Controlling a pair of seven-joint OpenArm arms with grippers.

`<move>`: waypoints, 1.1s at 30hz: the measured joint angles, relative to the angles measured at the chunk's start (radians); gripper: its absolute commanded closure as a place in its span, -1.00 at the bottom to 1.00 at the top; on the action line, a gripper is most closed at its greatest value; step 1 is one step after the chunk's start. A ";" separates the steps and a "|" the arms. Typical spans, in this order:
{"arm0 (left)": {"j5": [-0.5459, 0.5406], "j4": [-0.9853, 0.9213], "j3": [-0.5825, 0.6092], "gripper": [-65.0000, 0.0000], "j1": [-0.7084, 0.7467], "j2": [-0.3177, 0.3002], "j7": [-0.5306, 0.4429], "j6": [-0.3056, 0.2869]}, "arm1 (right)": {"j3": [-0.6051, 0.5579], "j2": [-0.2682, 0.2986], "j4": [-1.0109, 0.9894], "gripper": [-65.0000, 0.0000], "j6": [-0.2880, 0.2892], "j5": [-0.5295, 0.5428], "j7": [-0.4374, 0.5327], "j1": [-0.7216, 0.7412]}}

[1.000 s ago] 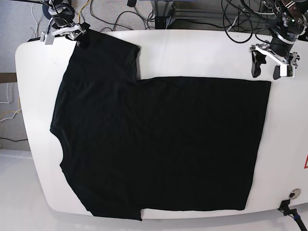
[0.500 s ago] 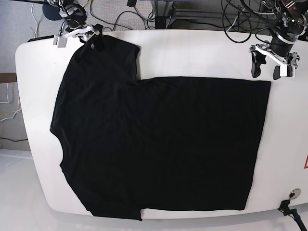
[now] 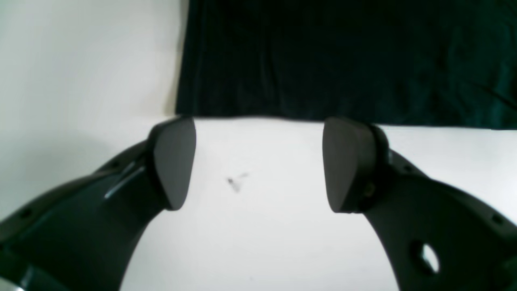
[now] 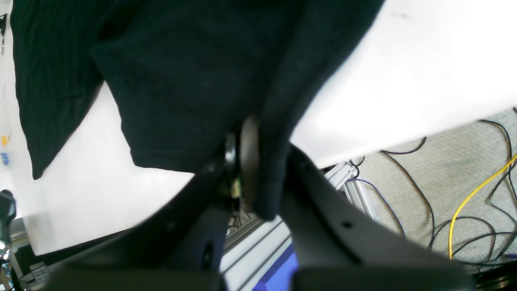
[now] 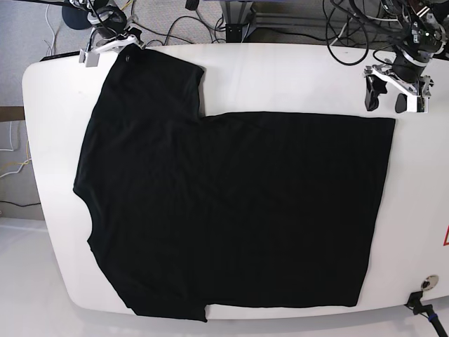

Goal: Fold the T-shirt properly
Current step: 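Pull the shoulder edge with both grippers toward the robot, straightening the shirt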

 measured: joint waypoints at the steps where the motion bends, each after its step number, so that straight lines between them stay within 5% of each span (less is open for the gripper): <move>1: 0.001 -0.027 0.000 -0.43 -0.006 -0.020 0.001 0.000 | 0.000 0.001 0.000 1.00 0.000 0.000 0.000 0.000; 11: -0.005 -0.290 -0.002 -0.43 -0.118 -0.110 -0.014 0.010 | -0.001 0.014 0.000 1.00 0.000 0.000 0.000 0.003; 33: -0.043 -0.465 0.109 -0.41 -0.258 -0.121 -0.069 -0.002 | -0.001 0.015 0.000 1.00 0.000 0.000 -0.003 0.018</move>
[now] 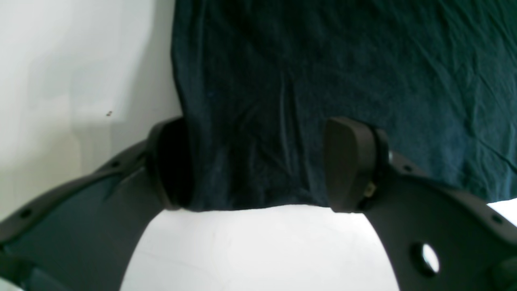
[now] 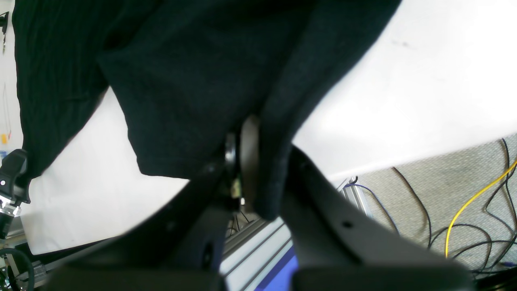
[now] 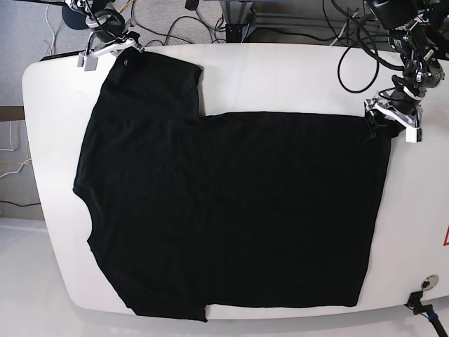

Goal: Fold the T-shirt properly
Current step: 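Pull the shoulder edge with both grippers toward the robot, straightening the shirt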

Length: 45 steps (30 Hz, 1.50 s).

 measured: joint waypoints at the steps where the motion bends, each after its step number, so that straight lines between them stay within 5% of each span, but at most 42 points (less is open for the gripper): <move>1: 0.000 0.000 0.000 -0.36 0.000 0.000 0.001 0.000 | 0.000 0.000 0.000 1.00 0.000 0.000 0.000 0.000; 9: 0.008 -0.005 0.000 1.00 0.002 0.000 0.017 0.001 | 0.000 0.000 0.000 1.00 0.000 0.000 0.000 0.000; 18: 0.021 0.019 -0.002 1.00 0.023 0.003 0.033 0.004 | 0.000 0.000 0.088 1.00 0.004 0.005 0.005 -0.023; 31: 0.037 0.330 -0.082 1.00 0.359 0.009 0.059 0.004 | 0.006 0.000 0.166 1.00 0.005 0.007 0.006 -0.219; 45: 0.031 0.514 -0.079 1.00 0.578 0.049 0.054 0.004 | 0.063 -0.048 0.185 1.00 0.156 0.006 0.014 -0.369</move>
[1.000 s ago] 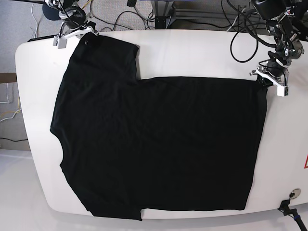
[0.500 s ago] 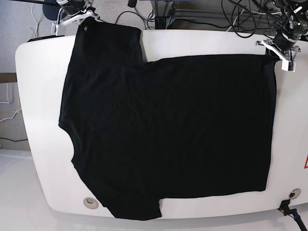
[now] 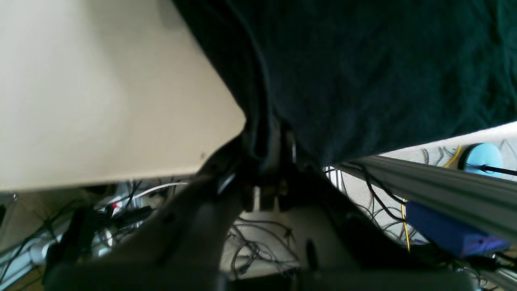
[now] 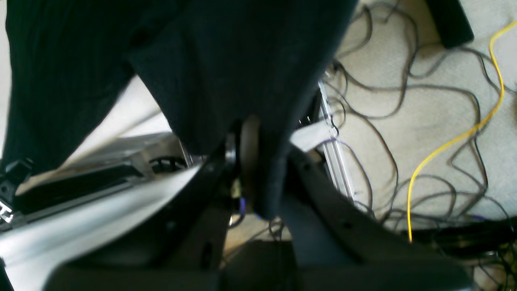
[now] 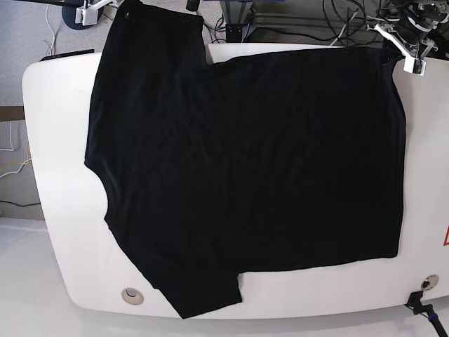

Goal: Fold the T-shirt properly
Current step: 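Pull the shoulder edge with both grippers toward the robot, straightening the shirt, then lift the shoulder edge with both grippers and fold it over the shirt body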

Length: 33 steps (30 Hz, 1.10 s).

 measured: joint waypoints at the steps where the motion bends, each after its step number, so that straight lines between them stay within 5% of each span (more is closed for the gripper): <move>1: 0.000 0.003 -0.006 1.00 0.003 0.011 0.000 0.000 | 0.000 0.000 0.000 1.00 0.001 0.000 0.000 -0.006; 9: 0.009 0.024 -0.003 1.00 -0.081 0.037 0.024 0.000 | 0.055 0.003 0.001 1.00 0.116 -0.001 -0.003 0.123; 15: 0.010 0.029 -0.002 1.00 -0.193 0.068 0.011 0.001 | 0.081 0.053 -0.006 1.00 0.126 -0.005 -0.016 0.280; 24: 0.017 0.026 0.045 1.00 -0.360 0.070 0.024 0.002 | 0.128 0.057 -0.010 1.00 0.122 -0.015 -0.299 0.625; 33: 0.011 0.008 0.076 1.00 -0.596 0.064 0.137 0.000 | 0.123 0.050 -0.106 1.00 0.123 -0.090 -0.404 0.877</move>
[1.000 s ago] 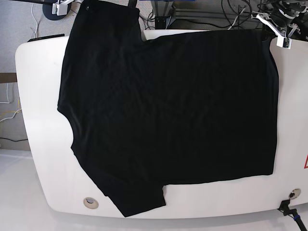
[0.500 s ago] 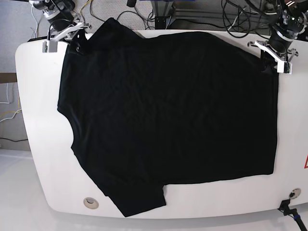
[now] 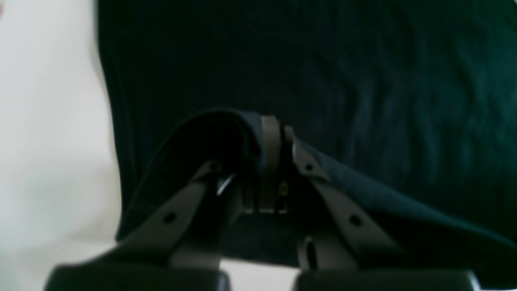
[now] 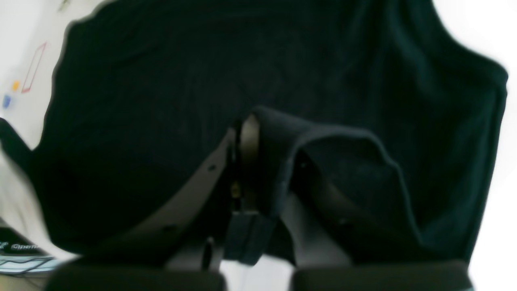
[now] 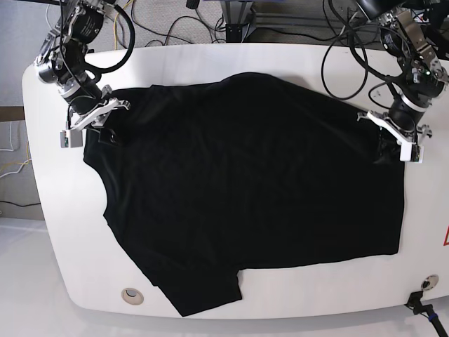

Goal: Fold the T-shirt properly
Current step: 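Lift the shoulder edge with both grippers and fold it over the shirt body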

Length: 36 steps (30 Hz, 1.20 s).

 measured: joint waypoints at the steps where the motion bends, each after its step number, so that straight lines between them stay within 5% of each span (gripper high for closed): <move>1: -0.004 -0.017 0.000 1.00 -0.025 0.000 0.000 0.000 | -0.001 -0.001 -0.016 1.00 0.000 -0.017 -0.005 0.028; 14: 0.118 -0.286 -0.006 1.00 -0.242 -0.024 0.015 0.000 | -0.007 0.051 -0.384 1.00 0.001 -0.042 -0.004 0.311; 36: 0.124 -0.435 -0.006 1.00 -0.379 -0.121 0.011 0.000 | -0.093 0.095 -0.682 1.00 -0.003 -0.047 0.027 0.584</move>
